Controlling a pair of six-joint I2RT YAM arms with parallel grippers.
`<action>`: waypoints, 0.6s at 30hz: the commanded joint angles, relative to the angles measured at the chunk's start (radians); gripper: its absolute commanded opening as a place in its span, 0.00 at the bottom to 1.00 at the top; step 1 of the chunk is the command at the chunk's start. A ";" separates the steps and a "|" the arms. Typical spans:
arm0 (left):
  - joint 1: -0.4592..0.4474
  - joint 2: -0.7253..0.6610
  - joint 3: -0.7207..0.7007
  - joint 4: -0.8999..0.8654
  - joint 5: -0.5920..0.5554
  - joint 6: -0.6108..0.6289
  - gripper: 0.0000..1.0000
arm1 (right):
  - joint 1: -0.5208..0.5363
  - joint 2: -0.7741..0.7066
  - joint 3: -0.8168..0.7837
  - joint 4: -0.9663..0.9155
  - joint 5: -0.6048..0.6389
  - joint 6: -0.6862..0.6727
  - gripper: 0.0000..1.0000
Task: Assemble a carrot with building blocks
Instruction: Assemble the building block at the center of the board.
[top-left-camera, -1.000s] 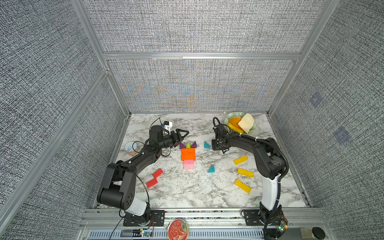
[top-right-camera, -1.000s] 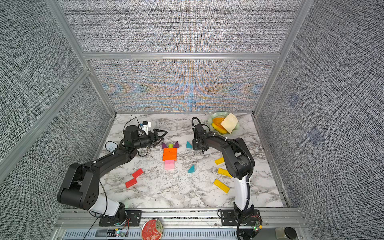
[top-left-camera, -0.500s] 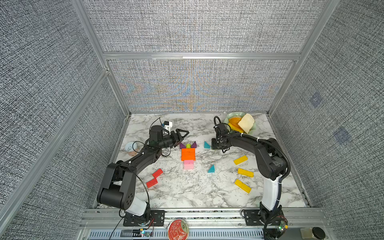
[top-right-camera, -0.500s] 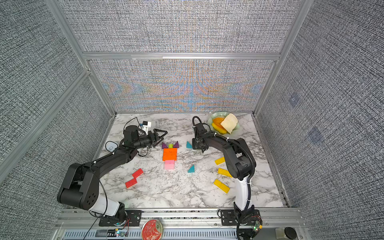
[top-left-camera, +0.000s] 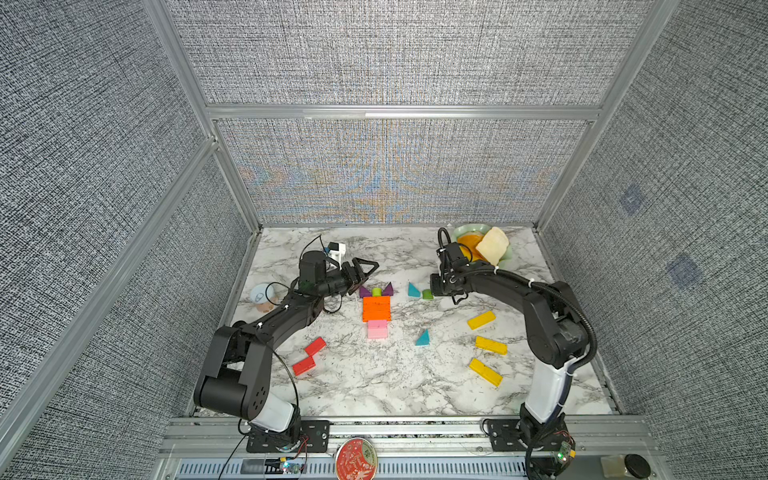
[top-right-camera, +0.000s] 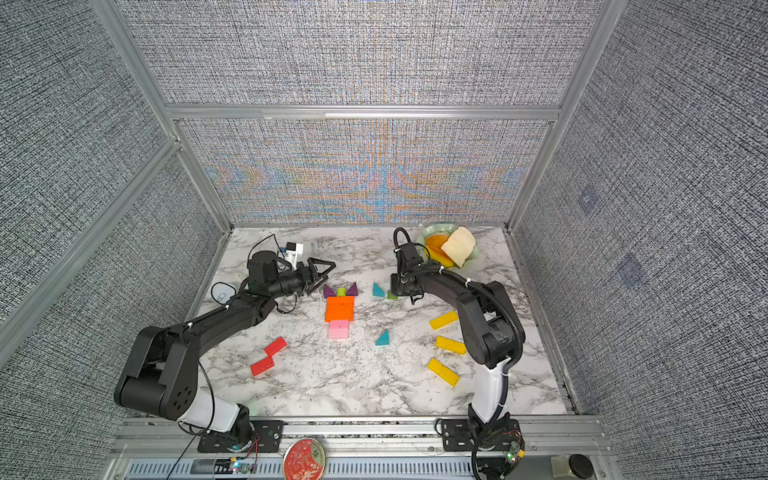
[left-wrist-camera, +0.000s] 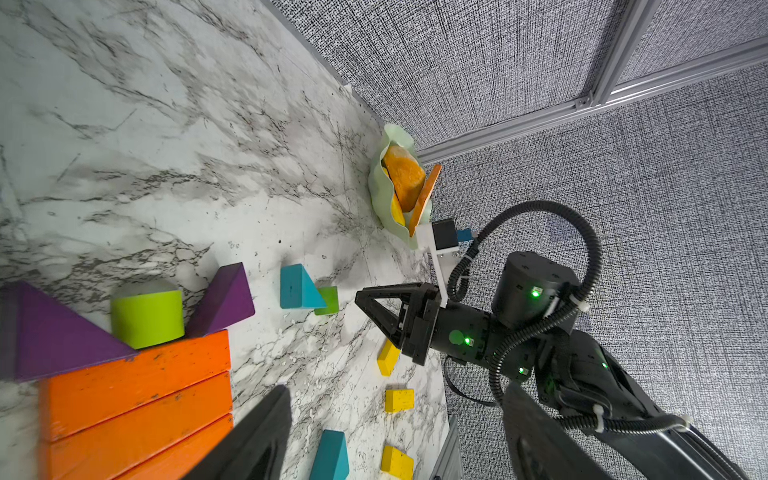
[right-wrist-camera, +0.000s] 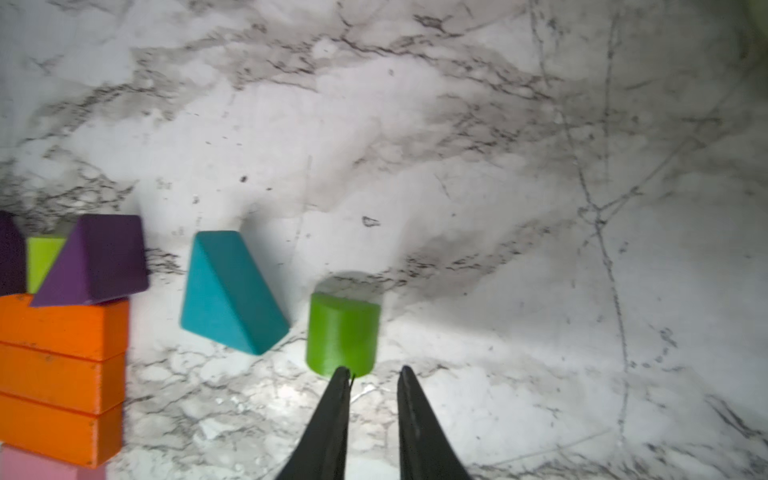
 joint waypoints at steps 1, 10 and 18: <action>0.000 -0.002 0.010 0.010 0.013 0.000 0.81 | 0.004 0.003 -0.008 -0.022 -0.016 -0.032 0.26; -0.005 0.007 0.012 0.000 0.010 0.007 0.81 | 0.003 0.058 0.011 -0.030 -0.019 -0.034 0.26; -0.006 0.011 0.014 0.005 0.018 0.003 0.81 | 0.005 0.066 0.028 -0.035 -0.014 -0.040 0.27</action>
